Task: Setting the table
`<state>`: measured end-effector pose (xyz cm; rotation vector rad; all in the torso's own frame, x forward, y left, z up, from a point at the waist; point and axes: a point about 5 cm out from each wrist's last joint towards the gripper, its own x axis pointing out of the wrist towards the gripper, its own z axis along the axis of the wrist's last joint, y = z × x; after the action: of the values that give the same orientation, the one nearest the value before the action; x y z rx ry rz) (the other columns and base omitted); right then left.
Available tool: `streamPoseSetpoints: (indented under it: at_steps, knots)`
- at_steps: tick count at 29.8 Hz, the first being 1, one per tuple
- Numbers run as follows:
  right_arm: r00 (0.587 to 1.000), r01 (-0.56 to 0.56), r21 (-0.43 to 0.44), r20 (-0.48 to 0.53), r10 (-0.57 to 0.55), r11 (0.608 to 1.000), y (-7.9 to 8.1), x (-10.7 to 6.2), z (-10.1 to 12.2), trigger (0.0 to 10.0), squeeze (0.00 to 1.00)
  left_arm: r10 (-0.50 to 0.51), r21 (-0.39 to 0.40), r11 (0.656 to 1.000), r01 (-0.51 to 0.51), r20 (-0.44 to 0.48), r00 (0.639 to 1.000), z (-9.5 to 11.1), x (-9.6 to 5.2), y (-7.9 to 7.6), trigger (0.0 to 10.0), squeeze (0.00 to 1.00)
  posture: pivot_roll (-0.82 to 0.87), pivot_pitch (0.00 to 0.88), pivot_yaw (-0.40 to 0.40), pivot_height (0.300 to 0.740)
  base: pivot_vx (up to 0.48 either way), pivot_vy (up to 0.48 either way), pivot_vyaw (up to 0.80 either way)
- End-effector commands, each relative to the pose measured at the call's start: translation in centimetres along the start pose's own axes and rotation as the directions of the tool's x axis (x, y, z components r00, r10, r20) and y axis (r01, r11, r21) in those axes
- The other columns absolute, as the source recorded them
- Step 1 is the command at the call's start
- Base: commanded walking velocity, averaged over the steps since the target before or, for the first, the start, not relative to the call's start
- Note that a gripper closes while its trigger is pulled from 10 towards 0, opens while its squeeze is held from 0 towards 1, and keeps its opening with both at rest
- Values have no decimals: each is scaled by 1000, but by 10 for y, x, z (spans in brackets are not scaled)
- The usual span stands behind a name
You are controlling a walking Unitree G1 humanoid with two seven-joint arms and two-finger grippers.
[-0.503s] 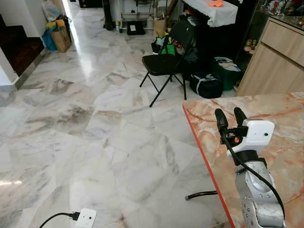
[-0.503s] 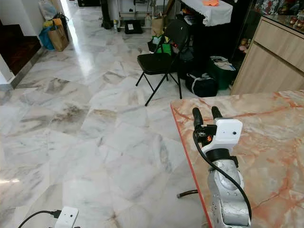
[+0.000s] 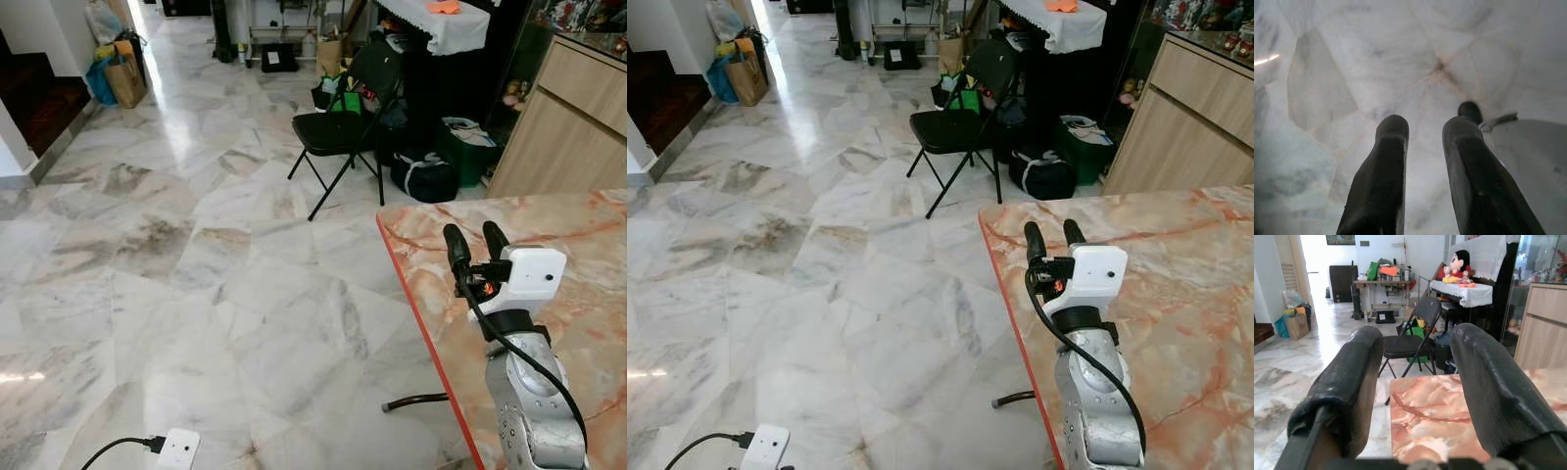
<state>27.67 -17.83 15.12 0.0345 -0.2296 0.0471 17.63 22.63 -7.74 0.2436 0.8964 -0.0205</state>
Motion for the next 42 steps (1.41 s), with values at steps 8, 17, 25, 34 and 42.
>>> streamPoseSetpoints:
  at_steps: [8, 17, 25, 34, 42]
  knots:
    - [1000, 20, 4, -4, -20, 1000, -4, -2, -3, 10000, 0, 0, 9, 1000, 0, 10, 1000, 2, 0, 4, 10000, 0, 40, 0, 12, 740, 0, 0, 0]
    - [1000, 21, 8, -6, -21, 1000, -3, -2, -4, 10000, 0, -3, 12, 1000, 3, 5, 1000, 1, 0, 4, 10000, 0, 39, 0, 16, 740, 0, 0, 0]
    - [1000, 24, 6, -20, -24, 1000, -3, -1, -6, 10000, 0, -2, 12, 1000, 2, -2, 1000, -1, -1, 6, 10000, 0, 41, 0, 16, 740, 0, 0, -397]
    - [999, 23, 5, -23, -23, 1000, -4, 0, -6, 10000, 0, 2, 8, 1000, -2, -12, 1000, -6, -2, 8, 10000, 0, 40, 0, 10, 740, 0, 0, -533]
    - [1000, 21, 2, -24, -21, 1000, -4, 0, -6, 10000, 0, 7, -27, 1000, -8, -25, 1000, -5, -1, 4, 10000, 0, 38, 0, 6, 740, 0, 120, -800]
